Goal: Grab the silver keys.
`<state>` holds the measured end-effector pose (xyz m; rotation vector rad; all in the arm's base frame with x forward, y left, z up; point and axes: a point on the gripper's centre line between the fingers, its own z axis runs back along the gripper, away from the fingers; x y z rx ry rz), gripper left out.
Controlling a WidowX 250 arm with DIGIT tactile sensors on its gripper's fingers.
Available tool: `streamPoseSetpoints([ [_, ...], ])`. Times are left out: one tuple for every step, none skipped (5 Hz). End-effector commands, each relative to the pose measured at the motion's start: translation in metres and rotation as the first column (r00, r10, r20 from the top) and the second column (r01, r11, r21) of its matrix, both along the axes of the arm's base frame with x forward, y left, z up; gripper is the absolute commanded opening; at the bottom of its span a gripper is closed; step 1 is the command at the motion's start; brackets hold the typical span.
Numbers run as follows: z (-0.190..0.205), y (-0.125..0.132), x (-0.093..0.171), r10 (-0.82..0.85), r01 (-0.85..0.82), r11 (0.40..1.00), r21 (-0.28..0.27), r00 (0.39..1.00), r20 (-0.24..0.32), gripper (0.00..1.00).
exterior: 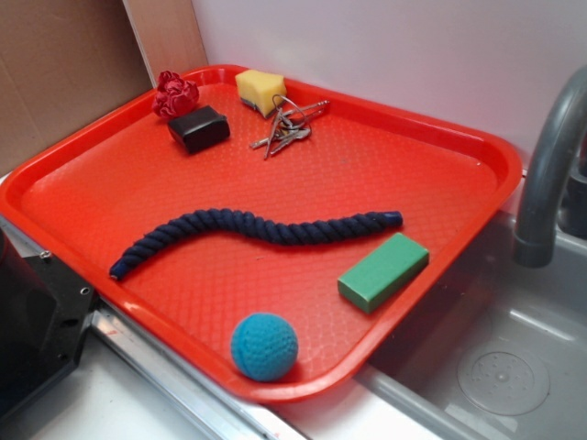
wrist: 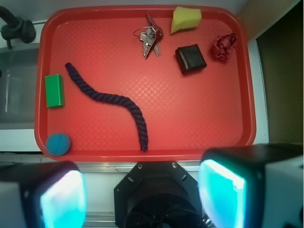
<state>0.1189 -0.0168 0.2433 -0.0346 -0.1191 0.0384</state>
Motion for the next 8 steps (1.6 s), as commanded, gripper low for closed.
streamPoseSetpoints([
  [0.0,0.0,0.0,0.0,0.0,1.0,0.0,1.0,0.0,1.0],
  [-0.034,0.007,0.043,-0.236,0.234,0.971,0.043,0.971,0.039,1.0],
  [-0.058,0.013,0.062,-0.39,0.388,0.921,0.036,0.917,0.085,1.0],
  [-0.087,0.02,0.081,-0.527,0.515,0.849,0.121,0.844,0.101,1.0],
  [-0.111,0.044,0.104,-0.567,0.543,0.802,0.249,0.823,0.035,1.0],
  [-0.111,0.044,0.104,-0.567,0.543,0.802,0.249,0.823,0.035,1.0],
  [-0.111,0.044,0.104,-0.567,0.543,0.802,0.249,0.823,0.035,1.0],
  [-0.111,0.044,0.104,-0.567,0.543,0.802,0.249,0.823,0.035,1.0],
])
